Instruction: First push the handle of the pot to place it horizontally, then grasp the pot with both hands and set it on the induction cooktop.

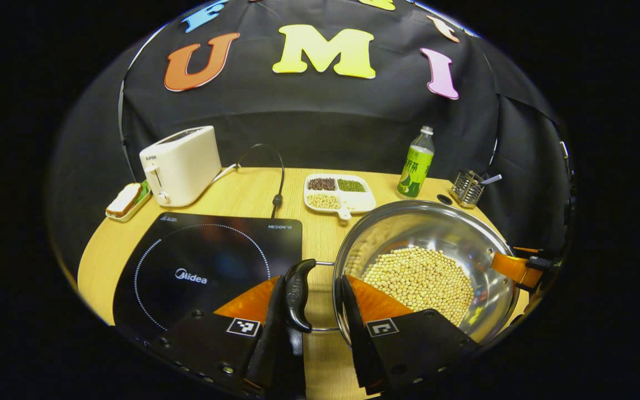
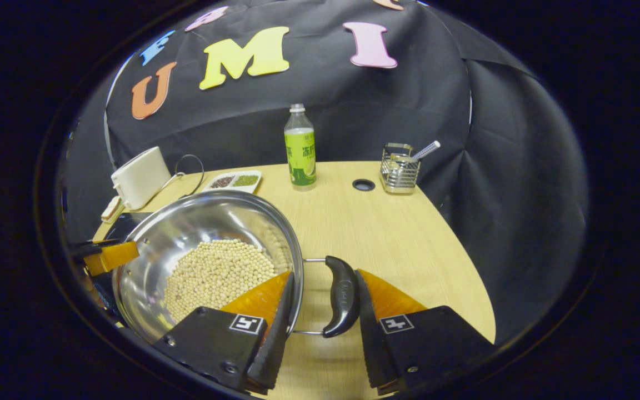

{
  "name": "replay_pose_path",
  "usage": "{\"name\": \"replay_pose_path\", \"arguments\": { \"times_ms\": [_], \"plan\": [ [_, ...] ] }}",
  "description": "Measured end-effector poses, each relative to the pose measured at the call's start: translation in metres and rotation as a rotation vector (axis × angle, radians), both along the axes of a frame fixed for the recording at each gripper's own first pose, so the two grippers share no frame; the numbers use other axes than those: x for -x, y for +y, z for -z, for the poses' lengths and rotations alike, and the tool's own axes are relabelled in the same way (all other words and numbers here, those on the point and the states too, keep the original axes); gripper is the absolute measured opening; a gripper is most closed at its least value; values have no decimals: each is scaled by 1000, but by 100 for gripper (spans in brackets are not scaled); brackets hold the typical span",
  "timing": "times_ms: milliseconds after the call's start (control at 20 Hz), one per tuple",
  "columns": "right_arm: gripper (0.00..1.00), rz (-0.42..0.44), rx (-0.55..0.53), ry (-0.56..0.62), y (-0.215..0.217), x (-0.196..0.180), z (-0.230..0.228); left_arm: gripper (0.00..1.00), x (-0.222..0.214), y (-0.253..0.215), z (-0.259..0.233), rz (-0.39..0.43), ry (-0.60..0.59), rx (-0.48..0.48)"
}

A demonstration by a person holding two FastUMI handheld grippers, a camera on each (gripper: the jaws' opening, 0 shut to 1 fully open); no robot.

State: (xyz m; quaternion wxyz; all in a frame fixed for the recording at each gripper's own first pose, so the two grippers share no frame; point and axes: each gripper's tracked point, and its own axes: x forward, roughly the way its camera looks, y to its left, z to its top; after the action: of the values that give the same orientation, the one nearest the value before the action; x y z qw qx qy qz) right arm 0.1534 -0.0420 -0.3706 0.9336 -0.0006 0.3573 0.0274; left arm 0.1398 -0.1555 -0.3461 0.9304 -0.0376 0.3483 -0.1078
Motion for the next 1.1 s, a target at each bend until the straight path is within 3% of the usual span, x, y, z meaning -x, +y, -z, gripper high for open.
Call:
{"name": "replay_pose_path", "arguments": {
  "times_ms": [650, 1100],
  "plan": [
    [61, 23, 18, -119, 8, 39, -113, 54, 17, 21, -109, 3, -152, 54],
    [62, -15, -5, -122, 60, 40, -132, 54, 15, 75, -130, -42, -186, 52]
  ]
}}
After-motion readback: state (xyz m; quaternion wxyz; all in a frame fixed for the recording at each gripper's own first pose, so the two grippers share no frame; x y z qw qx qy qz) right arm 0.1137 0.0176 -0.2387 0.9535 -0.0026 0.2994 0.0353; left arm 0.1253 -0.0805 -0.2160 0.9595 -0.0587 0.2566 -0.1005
